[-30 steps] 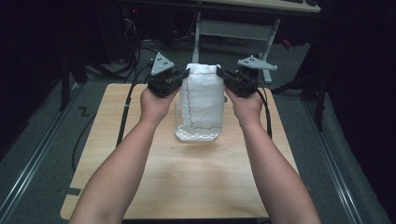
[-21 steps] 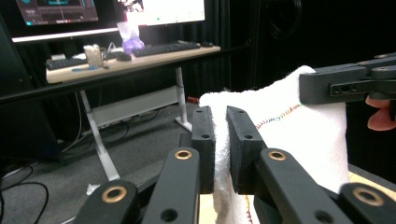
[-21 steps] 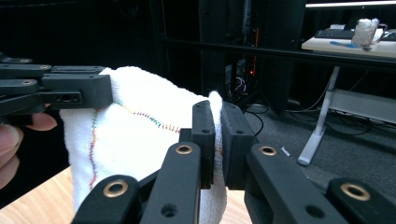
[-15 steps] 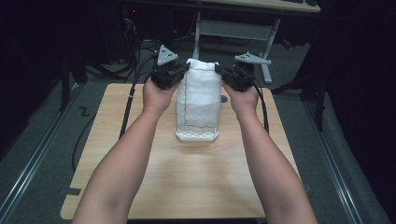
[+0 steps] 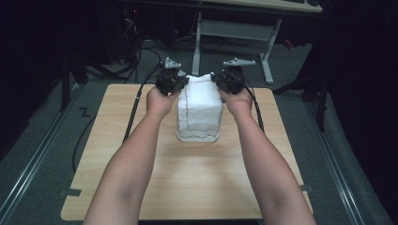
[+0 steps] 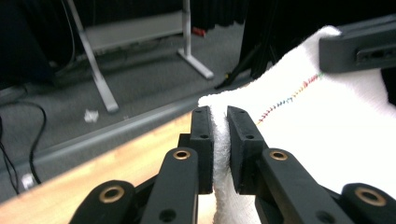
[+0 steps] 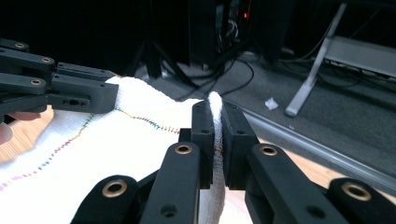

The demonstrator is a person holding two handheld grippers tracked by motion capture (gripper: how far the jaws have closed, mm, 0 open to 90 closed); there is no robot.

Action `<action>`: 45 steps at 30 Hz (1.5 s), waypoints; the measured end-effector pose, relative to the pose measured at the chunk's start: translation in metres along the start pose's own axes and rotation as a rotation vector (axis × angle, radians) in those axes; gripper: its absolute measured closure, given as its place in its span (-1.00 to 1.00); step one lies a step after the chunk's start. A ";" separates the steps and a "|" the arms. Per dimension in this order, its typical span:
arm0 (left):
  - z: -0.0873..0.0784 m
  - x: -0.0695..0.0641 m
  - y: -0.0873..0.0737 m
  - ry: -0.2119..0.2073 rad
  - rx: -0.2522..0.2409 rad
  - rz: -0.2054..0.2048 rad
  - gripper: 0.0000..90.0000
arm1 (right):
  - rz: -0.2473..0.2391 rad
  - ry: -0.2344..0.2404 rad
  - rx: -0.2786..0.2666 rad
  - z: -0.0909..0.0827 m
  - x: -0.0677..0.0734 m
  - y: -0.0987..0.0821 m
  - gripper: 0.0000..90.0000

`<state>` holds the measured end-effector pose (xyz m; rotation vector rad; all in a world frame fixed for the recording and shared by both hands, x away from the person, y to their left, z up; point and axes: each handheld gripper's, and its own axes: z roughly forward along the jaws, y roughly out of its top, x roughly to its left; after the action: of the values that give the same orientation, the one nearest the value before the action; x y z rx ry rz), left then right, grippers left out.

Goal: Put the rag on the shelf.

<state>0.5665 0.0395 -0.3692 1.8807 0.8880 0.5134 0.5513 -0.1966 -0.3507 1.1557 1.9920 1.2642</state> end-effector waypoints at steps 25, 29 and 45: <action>-0.012 0.009 -0.004 0.010 -0.023 -0.081 0.33 | 0.037 -0.031 0.017 0.000 -0.005 -0.012 0.43; -0.024 0.003 -0.005 0.017 -0.060 -0.062 0.28 | 0.046 -0.005 -0.010 -0.013 -0.003 -0.014 0.41; -0.090 -0.026 -0.035 0.035 -0.088 0.002 0.13 | -0.011 -0.015 -0.069 -0.081 0.018 -0.042 0.13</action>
<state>0.4768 0.0822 -0.3595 1.7979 0.8731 0.5791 0.4635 -0.2275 -0.3531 1.1174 1.9260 1.3039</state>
